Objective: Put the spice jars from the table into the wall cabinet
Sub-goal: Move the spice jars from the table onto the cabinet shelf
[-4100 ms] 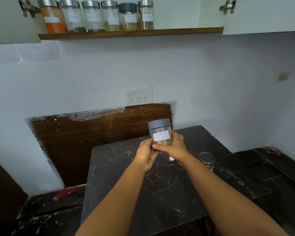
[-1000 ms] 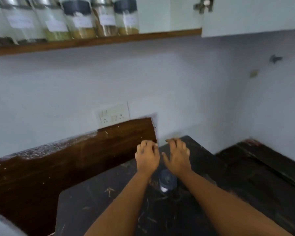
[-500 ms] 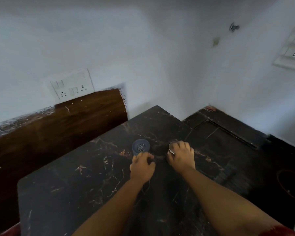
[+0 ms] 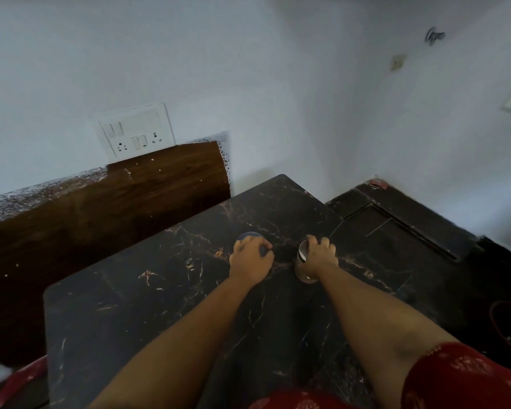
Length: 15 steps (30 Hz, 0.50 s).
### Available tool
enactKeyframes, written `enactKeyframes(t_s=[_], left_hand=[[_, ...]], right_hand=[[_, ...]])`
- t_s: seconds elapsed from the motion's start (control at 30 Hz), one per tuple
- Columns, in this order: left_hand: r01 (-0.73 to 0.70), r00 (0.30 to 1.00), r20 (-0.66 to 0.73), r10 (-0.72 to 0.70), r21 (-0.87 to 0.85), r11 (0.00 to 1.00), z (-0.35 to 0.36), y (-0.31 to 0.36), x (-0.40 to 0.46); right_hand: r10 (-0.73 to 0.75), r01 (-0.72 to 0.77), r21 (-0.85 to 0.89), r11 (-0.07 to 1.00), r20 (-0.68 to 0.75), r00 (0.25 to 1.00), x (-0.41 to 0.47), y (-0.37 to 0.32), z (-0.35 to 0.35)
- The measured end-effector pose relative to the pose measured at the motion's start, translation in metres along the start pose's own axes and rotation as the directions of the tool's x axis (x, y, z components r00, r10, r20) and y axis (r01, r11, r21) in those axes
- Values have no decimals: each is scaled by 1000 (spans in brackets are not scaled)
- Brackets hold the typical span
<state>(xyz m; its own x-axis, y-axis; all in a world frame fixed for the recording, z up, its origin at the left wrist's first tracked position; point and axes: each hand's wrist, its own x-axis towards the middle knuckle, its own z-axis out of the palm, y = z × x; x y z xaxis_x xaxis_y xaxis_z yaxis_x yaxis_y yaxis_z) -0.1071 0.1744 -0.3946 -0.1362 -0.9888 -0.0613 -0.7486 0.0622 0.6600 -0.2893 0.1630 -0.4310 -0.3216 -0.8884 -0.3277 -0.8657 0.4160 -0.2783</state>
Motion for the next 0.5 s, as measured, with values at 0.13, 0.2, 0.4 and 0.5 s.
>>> enactKeyframes(t_s=[0.13, 0.2, 0.4, 0.5], left_hand=[[-10, 1000, -1, 10, -22, 1000, 0, 1, 4], [-16, 1000, 1, 16, -28, 999, 2, -1, 5], [69, 993, 112, -35, -318, 945, 5, -4, 7], [209, 954, 285, -94, -404, 891, 1, -5, 1]], right_hand=[[5, -5, 65, 998, -7, 1000, -2, 0, -4], [-3, 11, 129, 992, -57, 998, -4, -2, -10], [-29, 69, 420, 905, -100, 995, -8, -26, -38], [-85, 40, 539, 841, 58, 995, -10, -32, -43]])
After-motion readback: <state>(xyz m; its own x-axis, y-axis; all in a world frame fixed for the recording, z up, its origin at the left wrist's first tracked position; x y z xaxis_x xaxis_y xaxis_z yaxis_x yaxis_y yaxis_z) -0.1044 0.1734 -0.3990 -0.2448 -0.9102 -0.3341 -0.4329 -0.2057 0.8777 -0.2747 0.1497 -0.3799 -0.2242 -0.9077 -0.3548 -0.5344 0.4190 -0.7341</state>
